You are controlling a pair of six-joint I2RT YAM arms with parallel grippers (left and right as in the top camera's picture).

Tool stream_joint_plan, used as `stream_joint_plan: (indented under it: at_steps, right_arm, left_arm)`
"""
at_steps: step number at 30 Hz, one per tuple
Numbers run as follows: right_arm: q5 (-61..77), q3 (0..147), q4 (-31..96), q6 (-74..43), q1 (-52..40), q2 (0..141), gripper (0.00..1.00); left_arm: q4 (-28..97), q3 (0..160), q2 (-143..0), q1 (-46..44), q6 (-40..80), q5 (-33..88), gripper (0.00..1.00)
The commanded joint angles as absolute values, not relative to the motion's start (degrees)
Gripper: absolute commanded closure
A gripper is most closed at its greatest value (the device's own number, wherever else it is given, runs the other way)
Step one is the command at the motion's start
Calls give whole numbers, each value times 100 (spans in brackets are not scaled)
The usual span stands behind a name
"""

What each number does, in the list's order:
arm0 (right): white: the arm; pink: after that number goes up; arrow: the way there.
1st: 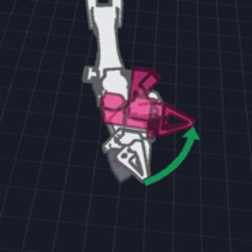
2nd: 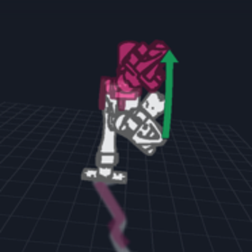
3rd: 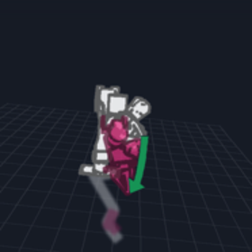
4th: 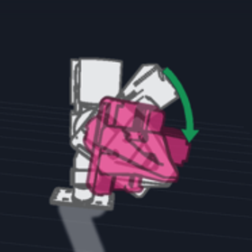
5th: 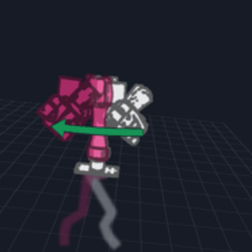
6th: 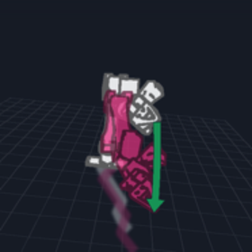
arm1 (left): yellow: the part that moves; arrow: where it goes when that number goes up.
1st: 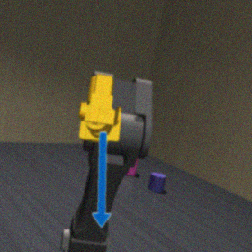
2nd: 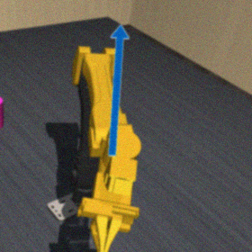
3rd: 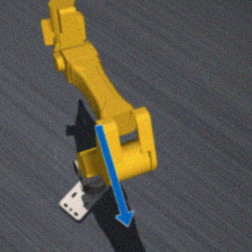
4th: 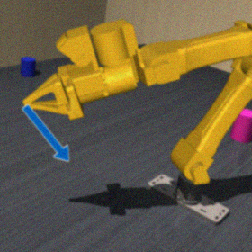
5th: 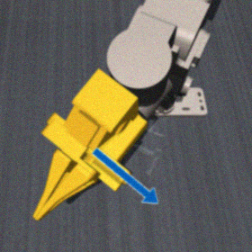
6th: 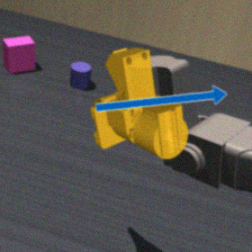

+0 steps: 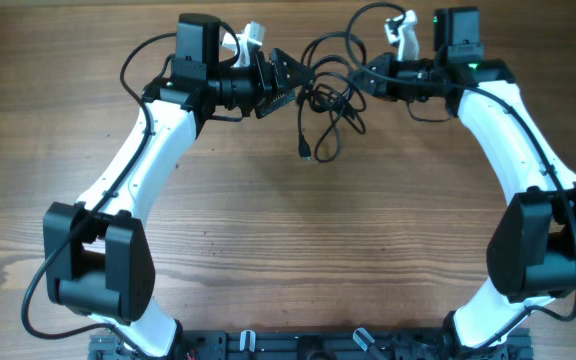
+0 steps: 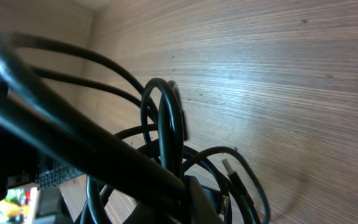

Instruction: Untangle cables

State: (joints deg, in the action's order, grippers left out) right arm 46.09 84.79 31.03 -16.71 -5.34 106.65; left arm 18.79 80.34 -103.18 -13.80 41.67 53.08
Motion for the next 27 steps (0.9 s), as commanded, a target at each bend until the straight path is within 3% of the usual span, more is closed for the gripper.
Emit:
stream_joint_plan:
  at_steps: [1, 4, 8, 16, 27]
  right_arm:
    - [4836, 8549, 3089, -1800, -493, 10436, 96]
    - [4923, 8549, 3089, -1800, -495, 10436, 96]
    - [5054, 8549, 3118, -1791, -497, 10436, 96]
    - [5030, 8549, 3627, -1251, -545, 10436, 96]
    - [4746, 8549, 3306, -1374, -945, 10182, 95]
  left_arm:
    - [1916, 8084, -10287, -1422, 3468, 5443, 27]
    - [1918, 8084, -10287, -1570, 3470, 5439, 39]
    - [1914, 8084, -10287, -1861, 3468, 5312, 42]
    - [1741, 8084, -10287, -1977, 3472, 4853, 33]
    - [2169, 8084, -10289, -2051, 3542, 3811, 28]
